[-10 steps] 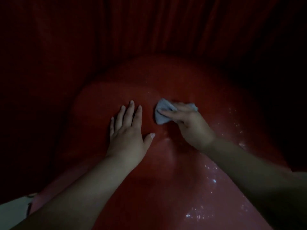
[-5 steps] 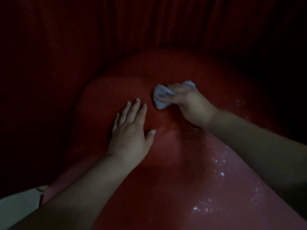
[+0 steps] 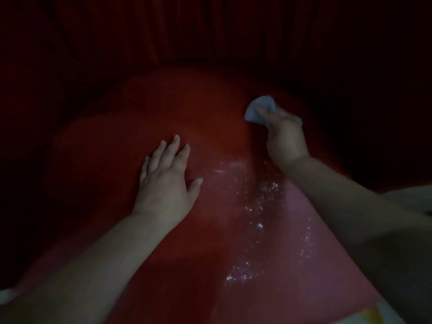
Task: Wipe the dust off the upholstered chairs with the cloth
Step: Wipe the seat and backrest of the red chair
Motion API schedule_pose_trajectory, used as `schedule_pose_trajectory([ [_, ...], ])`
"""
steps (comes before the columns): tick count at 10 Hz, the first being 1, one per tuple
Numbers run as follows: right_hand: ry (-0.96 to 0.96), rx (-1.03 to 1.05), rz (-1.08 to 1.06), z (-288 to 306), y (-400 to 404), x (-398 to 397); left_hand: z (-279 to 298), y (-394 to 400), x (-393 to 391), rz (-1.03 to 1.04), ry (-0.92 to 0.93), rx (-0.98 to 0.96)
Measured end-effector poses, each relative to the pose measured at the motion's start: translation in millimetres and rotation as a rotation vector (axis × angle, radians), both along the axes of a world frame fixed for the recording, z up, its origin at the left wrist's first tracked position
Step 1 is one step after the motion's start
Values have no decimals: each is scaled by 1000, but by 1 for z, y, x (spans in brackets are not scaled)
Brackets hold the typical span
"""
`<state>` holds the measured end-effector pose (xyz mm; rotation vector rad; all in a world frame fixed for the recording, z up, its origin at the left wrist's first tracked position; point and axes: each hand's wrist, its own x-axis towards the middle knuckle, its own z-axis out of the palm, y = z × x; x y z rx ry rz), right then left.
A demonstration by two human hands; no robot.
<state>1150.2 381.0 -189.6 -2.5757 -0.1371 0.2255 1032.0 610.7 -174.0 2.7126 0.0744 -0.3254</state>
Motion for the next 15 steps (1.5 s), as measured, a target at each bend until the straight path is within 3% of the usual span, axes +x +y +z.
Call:
schedule_pose_trajectory([
  [2,27,184,167,16,7,-75,4,-12,-6,0,26,33],
  [3,-27,205,-66,27,-16,-31,5,-12,-7,-23,29,34],
  [4,59,144,-243,24,-51,-1,4,-9,-8,-44,29,57],
  [5,66,130,-240,17,-46,-32,1,-8,-10,-63,31,69],
  [7,33,169,-36,18,-20,-106,3,-15,-19,-67,32,45],
  [8,-86,170,-195,26,-55,-72,2,-13,-24,-80,29,45],
  [9,31,68,-343,24,-98,-44,-1,-9,-27,-112,24,67],
  [10,87,52,-398,17,-93,-57,-5,-6,-27,-123,7,79],
  [11,86,116,-335,14,-52,-96,-5,-8,-29,-120,8,79],
  [12,70,137,-125,20,-23,-126,-2,-10,-29,-105,22,78],
  [13,-27,218,-272,35,-46,-116,-1,-8,-27,-117,31,65],
  [14,-48,56,-484,37,-91,-110,-2,-5,-27,-140,25,59],
  [15,107,-68,-536,24,-101,-127,-5,-2,-30,-152,17,72],
])
